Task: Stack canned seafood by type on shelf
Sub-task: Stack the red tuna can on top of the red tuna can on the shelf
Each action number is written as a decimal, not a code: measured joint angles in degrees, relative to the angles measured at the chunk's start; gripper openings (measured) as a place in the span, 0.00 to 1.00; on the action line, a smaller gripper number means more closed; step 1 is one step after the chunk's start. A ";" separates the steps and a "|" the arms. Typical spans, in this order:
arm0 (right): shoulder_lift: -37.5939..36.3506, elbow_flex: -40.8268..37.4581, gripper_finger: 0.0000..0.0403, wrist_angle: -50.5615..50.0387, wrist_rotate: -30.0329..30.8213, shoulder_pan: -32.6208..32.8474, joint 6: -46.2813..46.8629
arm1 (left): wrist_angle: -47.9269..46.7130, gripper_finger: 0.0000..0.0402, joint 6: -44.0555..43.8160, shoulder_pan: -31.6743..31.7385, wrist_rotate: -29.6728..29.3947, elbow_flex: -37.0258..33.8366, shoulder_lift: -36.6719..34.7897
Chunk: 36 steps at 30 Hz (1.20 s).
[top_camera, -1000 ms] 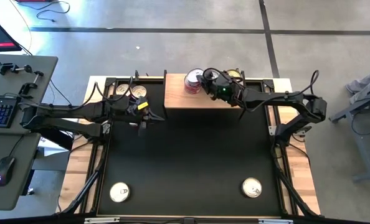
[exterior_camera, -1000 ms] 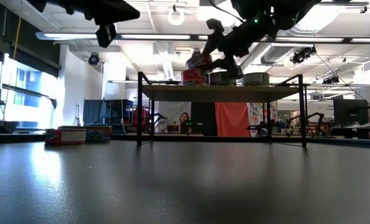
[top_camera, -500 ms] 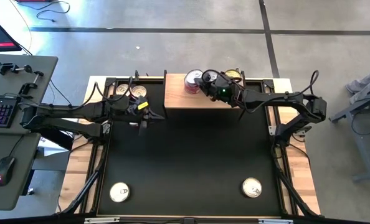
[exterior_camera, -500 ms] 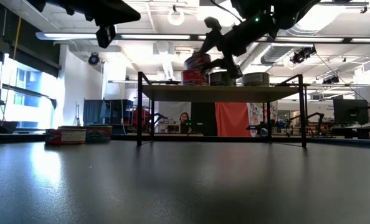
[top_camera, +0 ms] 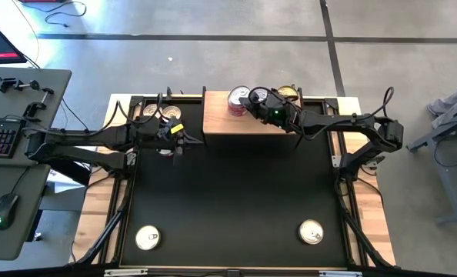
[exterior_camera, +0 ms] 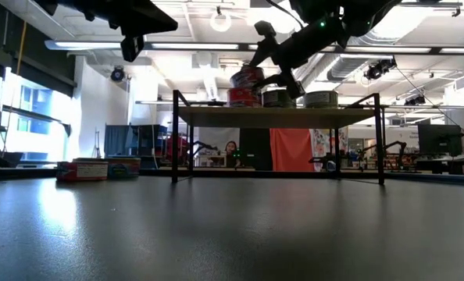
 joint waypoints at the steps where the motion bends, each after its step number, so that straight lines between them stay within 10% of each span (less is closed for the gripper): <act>1: 0.00 0.00 0.45 0.00 -0.07 0.00 0.26 | -0.02 0.00 0.01 0.00 -0.02 0.00 0.00; 20: -0.07 0.07 0.74 1.13 -0.29 -0.04 1.93 | -1.06 0.00 1.08 0.00 0.00 0.00 0.00; 36: 0.02 3.74 0.75 -0.39 -2.80 -0.86 -5.14 | -1.15 0.00 1.51 0.84 0.08 0.00 0.00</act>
